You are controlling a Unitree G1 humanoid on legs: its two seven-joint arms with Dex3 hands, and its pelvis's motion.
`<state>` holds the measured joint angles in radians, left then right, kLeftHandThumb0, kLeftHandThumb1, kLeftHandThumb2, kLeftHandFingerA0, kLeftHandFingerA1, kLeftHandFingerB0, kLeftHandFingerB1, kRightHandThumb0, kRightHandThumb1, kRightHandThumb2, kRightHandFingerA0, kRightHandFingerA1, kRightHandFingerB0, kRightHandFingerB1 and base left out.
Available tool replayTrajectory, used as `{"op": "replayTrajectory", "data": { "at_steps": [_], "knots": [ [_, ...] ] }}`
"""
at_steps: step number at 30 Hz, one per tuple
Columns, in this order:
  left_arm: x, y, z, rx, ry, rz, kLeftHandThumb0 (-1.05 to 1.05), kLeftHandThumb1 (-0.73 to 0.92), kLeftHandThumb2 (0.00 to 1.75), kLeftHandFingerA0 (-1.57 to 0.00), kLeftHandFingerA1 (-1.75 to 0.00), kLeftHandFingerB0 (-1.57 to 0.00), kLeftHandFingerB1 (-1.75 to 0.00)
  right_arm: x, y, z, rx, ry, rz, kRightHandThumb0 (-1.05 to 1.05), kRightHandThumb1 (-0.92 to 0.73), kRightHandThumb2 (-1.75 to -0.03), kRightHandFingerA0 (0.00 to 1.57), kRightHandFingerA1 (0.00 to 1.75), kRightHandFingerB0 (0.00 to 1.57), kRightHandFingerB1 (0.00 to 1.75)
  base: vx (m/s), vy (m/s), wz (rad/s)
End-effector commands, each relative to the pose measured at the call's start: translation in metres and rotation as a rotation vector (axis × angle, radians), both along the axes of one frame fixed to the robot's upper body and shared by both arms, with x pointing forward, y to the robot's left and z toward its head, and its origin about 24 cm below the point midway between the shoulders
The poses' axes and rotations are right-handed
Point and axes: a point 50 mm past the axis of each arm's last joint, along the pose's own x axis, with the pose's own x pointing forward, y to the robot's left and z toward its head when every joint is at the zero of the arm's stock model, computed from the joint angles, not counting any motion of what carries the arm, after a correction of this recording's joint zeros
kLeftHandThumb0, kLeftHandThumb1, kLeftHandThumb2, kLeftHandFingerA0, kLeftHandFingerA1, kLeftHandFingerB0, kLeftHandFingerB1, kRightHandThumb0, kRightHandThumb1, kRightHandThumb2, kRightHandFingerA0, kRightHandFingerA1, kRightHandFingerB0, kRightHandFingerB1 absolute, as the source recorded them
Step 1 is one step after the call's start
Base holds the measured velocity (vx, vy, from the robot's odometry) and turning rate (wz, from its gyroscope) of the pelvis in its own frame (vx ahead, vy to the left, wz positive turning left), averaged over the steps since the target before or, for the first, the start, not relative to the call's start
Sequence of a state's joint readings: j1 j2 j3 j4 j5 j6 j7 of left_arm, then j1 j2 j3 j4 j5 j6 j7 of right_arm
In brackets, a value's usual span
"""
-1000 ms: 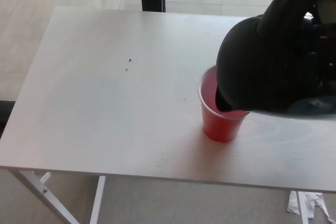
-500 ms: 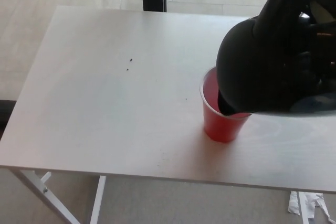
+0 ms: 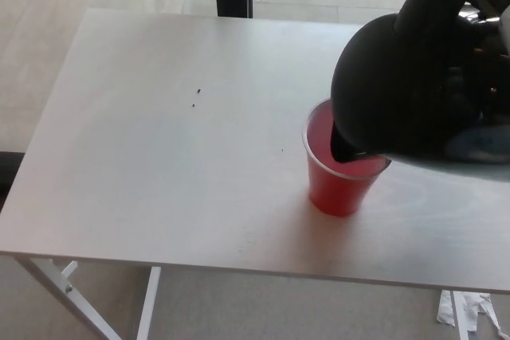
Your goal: The robot uses its right hand to lift up a kettle kept on the middle of the desk by its handle and tilt it into a glass kept next to it to pour out water
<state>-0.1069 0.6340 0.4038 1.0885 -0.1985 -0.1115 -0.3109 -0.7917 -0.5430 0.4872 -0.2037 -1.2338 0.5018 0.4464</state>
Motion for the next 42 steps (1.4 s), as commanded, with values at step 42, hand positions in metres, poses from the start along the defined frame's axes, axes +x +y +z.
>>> {"op": "replayTrajectory", "data": {
  "at_steps": [42],
  "knots": [
    [0.008,0.003,0.012,0.058,0.033,-0.061,-1.05,0.59,0.94,-0.60,-0.63,-0.36,-1.13,-0.034,0.072,0.006,-0.272,0.068,0.040,-0.47,-0.61,-0.60,1.00,1.69,0.86,0.83,0.00,0.000,0.00]
  ]
}}
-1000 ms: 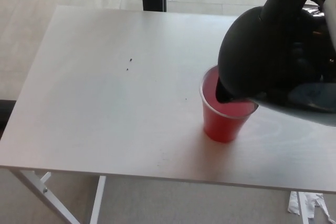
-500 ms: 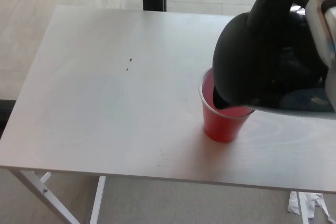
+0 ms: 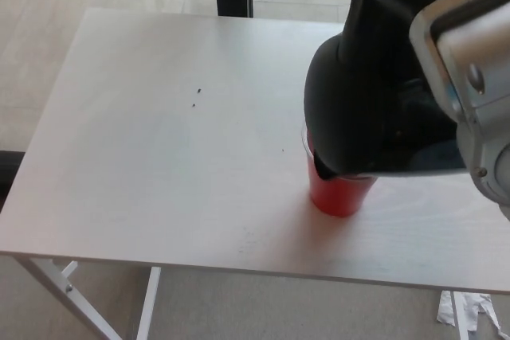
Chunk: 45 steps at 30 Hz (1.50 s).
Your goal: The robot uses its right hand to lift up a kettle kept on the middle of the desk by its handle and tilt it into a glass kept next to it to pour out water
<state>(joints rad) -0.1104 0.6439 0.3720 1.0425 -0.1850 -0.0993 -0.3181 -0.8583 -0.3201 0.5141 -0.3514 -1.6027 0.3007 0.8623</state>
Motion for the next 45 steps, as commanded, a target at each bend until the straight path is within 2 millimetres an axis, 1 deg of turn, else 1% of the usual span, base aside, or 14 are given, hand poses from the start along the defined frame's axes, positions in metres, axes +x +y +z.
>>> {"op": "replayTrajectory", "data": {
  "at_steps": [1,5,9,11,12,15,23,25,31,32,38,40,42,45],
  "knots": [
    [-0.002,0.005,0.006,0.015,0.017,0.003,-1.05,0.55,0.91,-0.58,-0.65,-0.35,-1.14,0.000,0.005,-0.009,-0.065,0.010,-0.003,-0.47,-0.62,-0.60,1.00,1.68,0.86,0.82,0.00,0.000,0.00],
    [-0.001,0.005,0.005,0.002,0.006,0.011,-1.05,0.42,1.22,-0.60,-0.64,-0.37,-1.11,0.008,-0.003,-0.009,-0.047,0.035,-0.045,-0.46,-0.64,-0.60,0.97,1.70,0.80,0.74,0.00,0.000,0.00],
    [-0.002,0.004,0.005,0.001,0.001,-0.004,-1.05,0.58,0.91,-0.58,-0.64,-0.33,-1.15,0.017,-0.019,-0.007,-0.035,0.011,-0.086,-0.46,-0.53,-1.00,1.21,1.36,0.81,0.99,0.00,0.000,0.00],
    [-0.004,0.004,0.004,0.005,0.005,-0.001,-1.05,0.43,1.22,-0.61,-0.62,-0.36,-1.11,0.022,-0.029,-0.007,-0.027,-0.027,-0.103,-0.41,-0.69,-0.69,0.95,1.75,0.82,1.31,0.00,0.000,0.00],
    [-0.004,0.004,0.003,0.000,0.003,0.005,-1.05,0.43,1.22,-0.61,-0.62,-0.36,-1.11,0.025,-0.034,-0.006,-0.009,-0.006,-0.145,-0.45,-0.56,-1.02,1.18,1.35,0.81,1.02,0.00,0.000,0.00],
    [-0.006,0.005,0.000,-0.009,0.007,0.022,-1.05,0.43,1.22,-0.61,-0.63,-0.36,-1.10,0.034,-0.063,0.001,0.175,-0.035,-0.182,-0.39,-0.74,-0.72,0.89,1.64,0.72,0.71,0.00,0.000,0.00],
    [-0.011,0.006,-0.002,-0.024,0.006,0.052,-1.05,0.41,1.21,-0.63,-0.64,-0.34,-1.12,0.038,-0.115,0.007,0.443,-0.057,-0.263,-0.55,-0.52,-0.95,1.20,1.41,0.84,1.13,0.00,0.000,0.00],
    [-0.012,0.006,-0.003,-0.029,0.003,0.056,-1.05,0.40,1.20,-0.63,-0.65,-0.33,-1.11,0.035,-0.131,0.009,0.648,-0.038,-0.263,-0.40,-0.71,-0.73,0.95,1.75,0.72,1.47,0.00,0.000,0.00],
    [-0.014,0.005,-0.003,-0.024,0.007,0.048,-1.05,0.57,0.92,-0.61,-0.66,-0.36,-1.14,0.029,-0.158,0.002,1.016,-0.027,-0.215,-0.41,-0.47,-1.11,1.19,1.36,0.95,1.18,0.00,0.000,0.00],
    [-0.014,0.005,-0.003,-0.030,-0.001,0.053,-1.05,0.56,0.93,-0.63,-0.67,-0.39,-1.15,0.028,-0.173,-0.009,1.128,-0.044,-0.213,-0.26,-0.44,-1.01,0.90,1.75,0.82,1.23,0.00,0.000,0.00],
    [-0.018,0.006,-0.006,-0.038,0.008,0.062,-1.05,0.42,1.22,-0.64,-0.64,-0.33,-1.11,0.027,-0.219,-0.047,1.561,-0.112,-0.278,-0.27,-0.34,-1.11,0.93,1.60,0.82,1.32,0.00,0.000,0.00],
    [-0.019,0.006,-0.006,-0.024,0.024,0.055,-1.05,0.43,1.24,-0.63,-0.62,-0.32,-1.10,0.028,-0.235,-0.067,1.741,-0.142,-0.452,-0.24,-0.60,-0.76,0.75,1.24,0.22,0.51,0.00,0.000,0.00],
    [-0.020,0.006,-0.006,-0.025,0.018,0.055,-1.05,0.57,0.92,-0.63,-0.65,-0.35,-1.13,0.024,-0.241,-0.086,1.859,-0.099,-0.461,-0.13,-0.64,-0.88,0.98,1.73,0.56,1.19,0.00,0.000,0.00],
    [-0.021,0.006,-0.007,-0.027,0.025,0.057,-1.05,0.57,0.93,-0.63,-0.67,-0.36,-1.12,0.021,-0.243,-0.098,1.860,-0.077,-0.500,-0.21,-0.43,-1.04,1.28,1.39,0.77,0.95,0.00,0.000,0.00]
  ]
}}
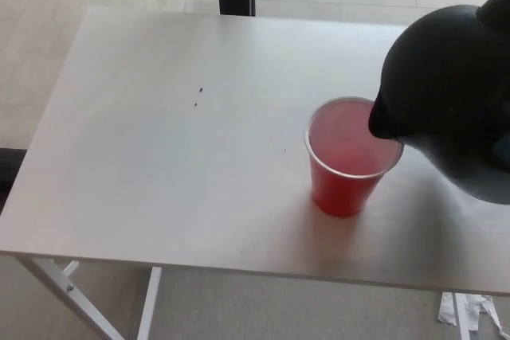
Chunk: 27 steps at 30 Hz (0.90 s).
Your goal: The robot uses its right hand to lift up a kettle kept on the middle of the desk by its handle and tilt it into a glass kept next to it to pour out water
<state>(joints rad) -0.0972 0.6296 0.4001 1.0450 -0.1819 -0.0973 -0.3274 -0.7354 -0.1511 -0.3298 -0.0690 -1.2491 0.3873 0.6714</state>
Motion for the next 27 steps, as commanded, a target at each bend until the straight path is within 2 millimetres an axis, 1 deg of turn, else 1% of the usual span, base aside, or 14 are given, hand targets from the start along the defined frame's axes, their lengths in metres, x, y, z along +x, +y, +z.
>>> {"op": "replayTrajectory", "data": {
  "at_steps": [1,2,3,5,6,8,9,11,12,14,16,21,22,27],
  "knots": [
    [-0.016,0.006,-0.004,-0.006,0.025,0.040,-1.05,0.57,0.92,-0.62,-0.66,-0.36,-1.12,-0.019,-0.069,-0.078,0.876,-0.171,-0.311,-0.23,-0.43,-1.03,1.32,1.41,0.77,0.97,0.00,0.000,0.00],
    [-0.016,0.005,-0.004,-0.002,0.028,0.036,-1.05,0.44,1.23,-0.64,-0.64,-0.34,-1.10,-0.020,-0.070,-0.082,0.890,-0.162,-0.319,-0.18,-0.51,-0.92,1.05,1.75,0.75,1.22,0.00,0.000,0.00],
    [-0.016,0.005,-0.004,0.000,0.028,0.035,-1.05,0.42,1.22,-0.63,-0.63,-0.35,-1.08,-0.021,-0.071,-0.091,0.918,-0.160,-0.312,-0.23,-0.45,-1.01,1.31,1.40,0.78,0.97,0.00,0.000,0.00],
    [-0.017,0.004,-0.006,-0.005,0.027,0.038,-1.05,0.42,1.22,-0.63,-0.63,-0.35,-1.08,-0.023,-0.072,-0.100,0.956,-0.170,-0.300,-0.23,-0.45,-1.01,1.31,1.40,0.78,0.97,0.00,0.000,0.00],
    [-0.018,0.004,-0.007,-0.005,0.030,0.037,-1.05,0.44,1.23,-0.65,-0.63,-0.36,-1.09,-0.025,-0.070,-0.112,0.951,-0.150,-0.321,-0.27,-0.61,-0.87,0.94,1.62,0.31,0.55,0.00,0.000,0.00],
    [-0.018,0.004,-0.007,-0.013,0.025,0.049,-1.05,0.57,0.92,-0.65,-0.65,-0.39,-1.10,-0.026,-0.068,-0.121,0.973,-0.130,-0.355,-0.28,-0.64,-0.84,0.92,1.67,0.30,0.49,0.00,0.000,0.00],
    [-0.018,0.004,-0.007,-0.008,0.026,0.044,-1.05,0.58,0.92,-0.64,-0.65,-0.38,-1.11,-0.027,-0.068,-0.126,0.986,-0.097,-0.366,-0.31,-0.69,-0.79,0.90,1.75,0.40,1.35,0.00,0.000,0.00],
    [-0.016,0.004,-0.006,-0.017,0.026,0.048,-1.05,0.57,0.93,-0.63,-0.66,-0.37,-1.12,-0.027,-0.066,-0.134,0.985,-0.087,-0.374,-0.41,-0.57,-1.01,1.20,1.35,0.67,0.90,0.00,0.000,0.00],
    [-0.015,0.004,-0.006,-0.015,0.029,0.045,-1.05,0.44,1.24,-0.64,-0.63,-0.37,-1.10,-0.028,-0.064,-0.138,0.992,-0.078,-0.366,-0.46,-0.56,-0.98,1.26,1.43,0.72,1.08,0.00,0.000,0.00],
    [-0.015,0.005,-0.006,-0.010,0.033,0.044,-1.05,0.43,1.23,-0.64,-0.61,-0.37,-1.07,-0.030,-0.060,-0.145,0.972,-0.019,-0.399,-0.40,-0.72,-0.74,1.00,1.75,0.61,1.45,0.00,0.000,0.00],
    [-0.015,0.005,-0.005,-0.009,0.030,0.038,-1.05,0.44,1.24,-0.66,-0.63,-0.35,-1.08,-0.030,-0.058,-0.149,1.027,-0.023,-0.426,-0.43,-0.52,-1.04,1.23,1.37,0.84,1.14,0.00,0.000,0.00],
    [-0.014,0.006,-0.004,-0.021,0.032,0.051,-1.05,0.57,0.92,-0.64,-0.63,-0.37,-1.08,-0.032,-0.057,-0.158,1.029,0.003,-0.452,-0.32,-0.63,-0.88,0.93,1.75,0.64,1.35,0.00,0.000,0.00],
    [-0.015,0.006,-0.004,-0.017,0.032,0.048,-1.05,0.42,1.22,-0.64,-0.60,-0.37,-1.06,-0.033,-0.057,-0.161,1.033,0.004,-0.453,-0.34,-0.67,-0.81,0.89,1.75,0.62,1.39,0.00,0.000,0.00],
    [-0.015,0.005,-0.006,-0.017,0.035,0.045,-1.05,0.43,1.22,-0.65,-0.59,-0.37,-1.06,-0.040,-0.058,-0.182,1.045,0.043,-0.500,-0.33,-0.68,-0.75,1.02,1.75,0.68,1.55,0.00,0.000,0.00]
  ]
}}
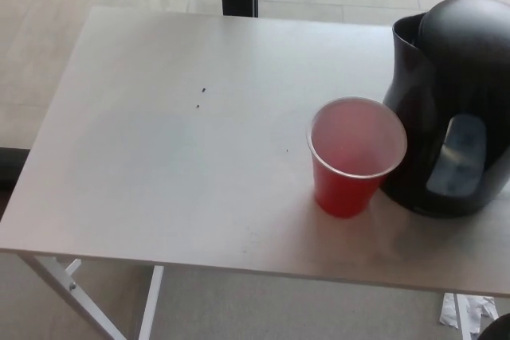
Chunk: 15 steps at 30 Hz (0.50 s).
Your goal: The robot uses its right hand to lift up a kettle kept on the middle of the desk by its handle and tilt it into a glass kept next to it to pour out water
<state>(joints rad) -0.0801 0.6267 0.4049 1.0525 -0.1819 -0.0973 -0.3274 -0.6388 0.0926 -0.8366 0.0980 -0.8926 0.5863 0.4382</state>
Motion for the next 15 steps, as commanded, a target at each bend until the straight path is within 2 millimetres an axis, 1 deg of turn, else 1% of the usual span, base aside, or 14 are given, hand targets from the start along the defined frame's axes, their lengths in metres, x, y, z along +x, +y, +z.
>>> {"op": "replayTrajectory", "data": {
  "at_steps": [1,2,3,4,6,7,8,9,10,11,12,13,14,15],
  "knots": [
    [-0.009,0.004,-0.002,-0.014,0.014,0.033,-1.05,0.42,1.22,-0.64,-0.60,-0.36,-1.06,-0.018,0.001,-0.045,0.174,0.051,-0.160,-0.34,-0.70,-0.72,1.01,1.75,0.66,1.35,0.00,0.000,0.00],
    [-0.009,0.004,-0.002,-0.008,0.015,0.028,-1.05,0.43,1.22,-0.64,-0.60,-0.37,-1.07,-0.019,0.001,-0.047,0.179,0.038,-0.152,-0.32,-0.69,-0.73,1.02,1.75,0.63,1.42,0.00,0.000,0.00],
    [-0.009,0.004,-0.002,-0.008,0.014,0.027,-1.05,0.58,0.92,-0.64,-0.63,-0.37,-1.09,-0.020,0.001,-0.048,0.183,0.032,-0.144,-0.32,-0.72,-0.71,1.02,1.75,0.62,1.48,0.00,0.000,0.00],
    [-0.008,0.004,-0.001,-0.012,0.011,0.029,-1.05,0.42,1.22,-0.63,-0.61,-0.36,-1.09,-0.021,0.000,-0.049,0.174,0.031,-0.120,-0.24,-0.64,-0.86,1.22,1.67,0.79,1.34,0.00,0.000,0.00],
    [-0.008,0.004,-0.001,-0.013,0.010,0.031,-1.05,0.42,1.22,-0.63,-0.61,-0.36,-1.09,-0.020,-0.001,-0.049,0.157,0.028,-0.090,-0.24,-0.64,-0.86,1.22,1.67,0.79,1.34,0.00,0.000,0.00],
    [-0.008,0.004,-0.001,-0.014,0.006,0.029,-1.05,0.43,1.23,-0.64,-0.63,-0.36,-1.10,-0.021,-0.003,-0.048,0.108,0.010,-0.041,-0.27,-0.67,-0.73,0.98,1.70,0.74,1.08,0.00,0.000,0.00],
    [-0.009,0.004,0.000,0.000,0.015,0.023,-1.05,0.60,0.94,-0.64,-0.63,-0.37,-1.10,-0.022,-0.004,-0.047,0.072,0.004,0.000,-0.27,-0.69,-0.75,0.92,1.61,0.64,0.87,0.00,0.000,0.00],
    [-0.009,0.004,0.000,0.021,0.030,0.015,-1.05,0.60,0.94,-0.64,-0.63,-0.37,-1.10,-0.023,-0.004,-0.047,0.050,0.006,0.031,-0.27,-0.69,-0.75,0.92,1.61,0.64,0.87,0.00,0.000,0.00],
    [-0.009,0.005,-0.001,-0.024,0.008,0.048,-1.05,0.56,0.93,-0.64,-0.64,-0.36,-1.09,-0.025,-0.006,-0.047,0.024,0.008,0.092,-0.45,-0.68,-0.60,0.88,1.10,0.40,0.44,0.00,0.000,0.00],
    [-0.010,0.005,-0.001,-0.011,0.011,0.037,-1.05,0.58,0.92,-0.64,-0.64,-0.38,-1.09,-0.029,-0.008,-0.044,0.005,0.040,0.193,-0.66,-0.52,-0.87,0.30,0.62,0.06,0.28,0.00,0.000,0.00],
    [-0.010,0.005,-0.002,-0.011,0.012,0.037,-1.05,0.58,0.92,-0.64,-0.64,-0.38,-1.09,-0.029,-0.008,-0.045,0.004,0.041,0.196,-0.66,-0.52,-0.87,0.30,0.62,0.06,0.28,0.00,0.000,0.00],
    [-0.011,0.005,-0.002,-0.011,0.013,0.037,-1.05,0.58,0.92,-0.64,-0.64,-0.38,-1.09,-0.030,-0.010,-0.046,0.007,0.038,0.263,-0.69,-0.46,-0.84,0.01,0.35,0.00,0.13,0.00,0.000,0.00],
    [-0.012,0.005,-0.003,-0.018,0.011,0.042,-1.05,0.57,0.91,-0.64,-0.65,-0.37,-1.10,-0.033,-0.013,-0.045,-0.017,0.063,0.336,-0.83,-0.52,-0.81,0.00,0.01,0.00,0.00,0.00,0.000,0.00],
    [-0.014,0.005,-0.003,-0.007,0.020,0.035,-1.05,0.44,1.24,-0.65,-0.62,-0.37,-1.10,-0.035,-0.014,-0.046,-0.040,0.104,0.376,-0.84,-0.49,-0.78,0.00,0.00,0.00,0.00,0.00,0.000,0.00]
  ]
}}
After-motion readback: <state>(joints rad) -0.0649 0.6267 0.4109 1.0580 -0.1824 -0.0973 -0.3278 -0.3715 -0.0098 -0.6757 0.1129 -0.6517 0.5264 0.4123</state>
